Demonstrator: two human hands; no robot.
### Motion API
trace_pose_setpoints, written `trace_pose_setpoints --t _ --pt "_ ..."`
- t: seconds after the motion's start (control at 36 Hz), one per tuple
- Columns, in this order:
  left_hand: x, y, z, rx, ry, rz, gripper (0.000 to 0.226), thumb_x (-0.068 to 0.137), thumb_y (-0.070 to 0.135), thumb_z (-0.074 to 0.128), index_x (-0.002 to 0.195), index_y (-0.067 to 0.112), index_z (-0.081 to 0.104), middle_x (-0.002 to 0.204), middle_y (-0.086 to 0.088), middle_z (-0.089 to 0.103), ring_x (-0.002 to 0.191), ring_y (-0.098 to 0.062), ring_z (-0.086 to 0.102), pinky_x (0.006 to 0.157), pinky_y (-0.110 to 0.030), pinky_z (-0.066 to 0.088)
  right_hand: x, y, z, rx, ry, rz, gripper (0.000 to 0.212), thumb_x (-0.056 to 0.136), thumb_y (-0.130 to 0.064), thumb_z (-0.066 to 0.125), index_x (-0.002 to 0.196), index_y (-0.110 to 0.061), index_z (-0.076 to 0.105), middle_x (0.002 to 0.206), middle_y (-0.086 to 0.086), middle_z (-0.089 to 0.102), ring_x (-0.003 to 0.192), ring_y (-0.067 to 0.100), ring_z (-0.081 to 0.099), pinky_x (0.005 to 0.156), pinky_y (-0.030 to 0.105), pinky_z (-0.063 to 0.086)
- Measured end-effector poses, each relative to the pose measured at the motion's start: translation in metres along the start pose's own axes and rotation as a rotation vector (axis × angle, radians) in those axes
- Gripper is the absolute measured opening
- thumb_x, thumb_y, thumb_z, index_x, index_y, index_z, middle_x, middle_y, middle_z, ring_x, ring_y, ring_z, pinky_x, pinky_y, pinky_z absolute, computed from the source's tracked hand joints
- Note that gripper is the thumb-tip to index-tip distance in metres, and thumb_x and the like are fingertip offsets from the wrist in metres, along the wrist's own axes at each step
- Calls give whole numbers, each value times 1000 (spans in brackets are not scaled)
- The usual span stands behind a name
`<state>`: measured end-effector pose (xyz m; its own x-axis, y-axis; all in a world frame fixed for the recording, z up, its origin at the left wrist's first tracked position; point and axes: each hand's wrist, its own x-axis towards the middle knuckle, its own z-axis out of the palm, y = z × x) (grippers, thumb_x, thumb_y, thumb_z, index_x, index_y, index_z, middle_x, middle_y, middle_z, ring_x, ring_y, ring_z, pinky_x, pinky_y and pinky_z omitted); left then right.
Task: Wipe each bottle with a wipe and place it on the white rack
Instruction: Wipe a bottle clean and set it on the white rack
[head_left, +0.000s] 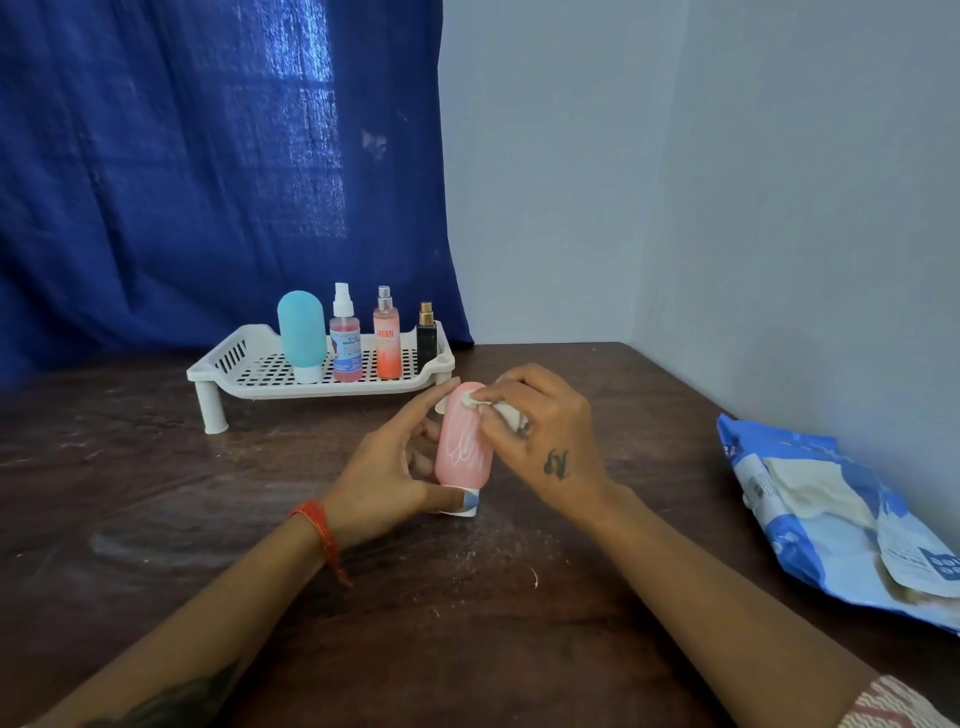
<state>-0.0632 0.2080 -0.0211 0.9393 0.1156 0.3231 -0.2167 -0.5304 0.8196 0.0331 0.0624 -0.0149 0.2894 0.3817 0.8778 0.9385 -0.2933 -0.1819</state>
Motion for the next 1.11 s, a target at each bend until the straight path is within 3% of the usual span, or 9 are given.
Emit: trace_pose_setpoints --t 0.14,0.28,0.39,0.5,0.58,0.75,0.89,1.11 --pt "0 1 0 5 10 4 101 66 10 84 138 47 25 113 -1 54 88 -22 63 73 -32 58 1 -3 4 -44 15 39 35 85 -30 50 97 -5 71 93 11 67 83 18 62 74 18 45" --pt "0 2 1 3 21 -10 101 65 9 84 139 44 24 112 1 54 90 -21 62 75 -32 58 2 -4 6 -97 -20 -72 23 80 -13 66 101 -3 70 97 14 65 88 22 61 79 19 44" --pt "-1 3 1 -8 29 -12 100 64 7 84 137 45 27 109 -2 56 88 -24 64 75 -36 58 3 2 0 -82 -69 -141 23 84 -19 60 99 -6 71 98 11 65 90 17 57 82 14 39" --pt "-1 3 1 8 29 -12 99 64 8 84 137 44 28 109 -4 56 86 -25 66 76 -38 58 3 8 -4 -99 -27 -99 15 76 -6 73 91 -6 73 90 9 67 82 18 60 76 16 42" --pt "-1 3 1 11 23 -26 100 64 10 84 141 40 27 110 -3 55 87 -24 65 78 -39 58 4 7 -3 -100 18 -70 12 79 -9 69 90 -5 74 87 10 66 79 19 61 74 18 44" --pt "-1 3 2 18 42 -13 95 63 8 85 134 41 31 107 -3 58 86 -24 66 76 -43 58 3 -5 2 -133 -91 -187 35 66 -5 81 99 -2 71 97 16 67 88 28 63 76 30 52" --pt "0 1 2 -10 46 -5 98 63 6 85 137 40 32 111 -1 59 91 -24 65 77 -44 57 3 -6 1 -120 -202 -321 41 60 -8 86 99 -5 72 101 14 68 92 30 62 75 36 55" --pt "-1 4 3 -3 44 -20 97 64 5 84 133 42 28 106 -1 57 86 -23 66 77 -39 58 5 -8 0 -148 -118 -185 39 59 -5 84 97 -3 72 97 17 68 88 32 63 73 36 54"
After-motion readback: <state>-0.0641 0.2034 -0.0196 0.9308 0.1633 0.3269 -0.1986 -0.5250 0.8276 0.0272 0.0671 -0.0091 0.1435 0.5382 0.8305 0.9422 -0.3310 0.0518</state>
